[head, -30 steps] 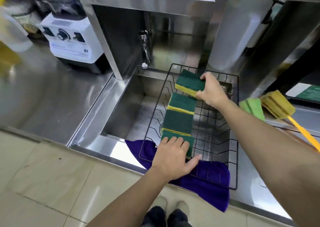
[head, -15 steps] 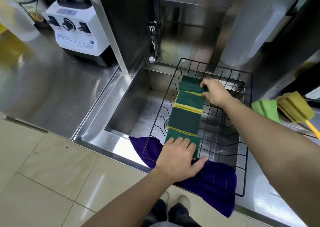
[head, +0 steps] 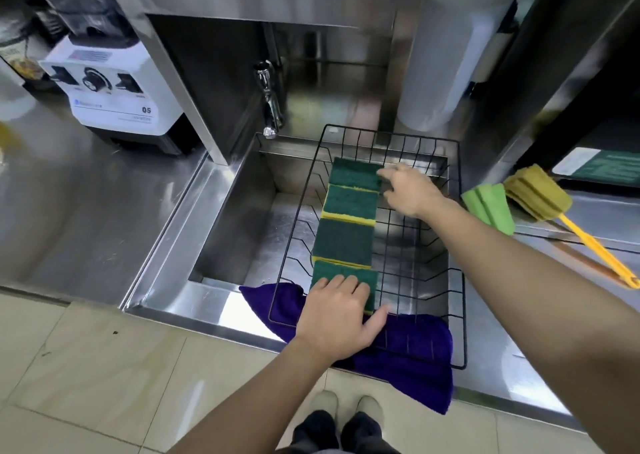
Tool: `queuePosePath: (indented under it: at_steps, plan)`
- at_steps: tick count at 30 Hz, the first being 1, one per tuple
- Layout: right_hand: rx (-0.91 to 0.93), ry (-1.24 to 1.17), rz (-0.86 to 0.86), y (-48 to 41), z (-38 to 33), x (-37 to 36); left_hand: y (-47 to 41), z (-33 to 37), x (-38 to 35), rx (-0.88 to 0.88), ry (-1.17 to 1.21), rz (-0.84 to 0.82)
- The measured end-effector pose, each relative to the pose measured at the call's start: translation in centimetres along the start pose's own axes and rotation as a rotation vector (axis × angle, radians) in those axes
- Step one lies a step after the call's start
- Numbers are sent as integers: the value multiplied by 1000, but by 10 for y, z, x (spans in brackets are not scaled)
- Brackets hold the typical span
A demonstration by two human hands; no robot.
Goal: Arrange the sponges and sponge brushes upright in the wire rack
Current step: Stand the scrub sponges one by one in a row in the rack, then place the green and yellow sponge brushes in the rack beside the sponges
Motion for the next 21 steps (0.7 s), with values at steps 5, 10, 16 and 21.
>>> queuePosePath:
  at_steps: [5,10,16,21]
  plan:
    - [-42,-194,666,67,19,61,-1,0,-1,-5,27,-14]
    - [-376,-244,758,118,79,60,-2,12,-3,-73,1,-43]
    - [-619,-573,464,159,135,-6,-5,46,-23,-186,-119,-156]
    - [-593,-604,258,176,136,-51,-5,47,-31,-197,-114,-186]
Point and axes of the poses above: each hand's wrist, its own y-axis away from the middle knuckle, its own x-axis out of the back of the hand, z = x × y, the point moved 7 cm from there along -y, towards the middle knuckle, and after that the axes turned 5 degrees about -z, right-handed, at the moved point
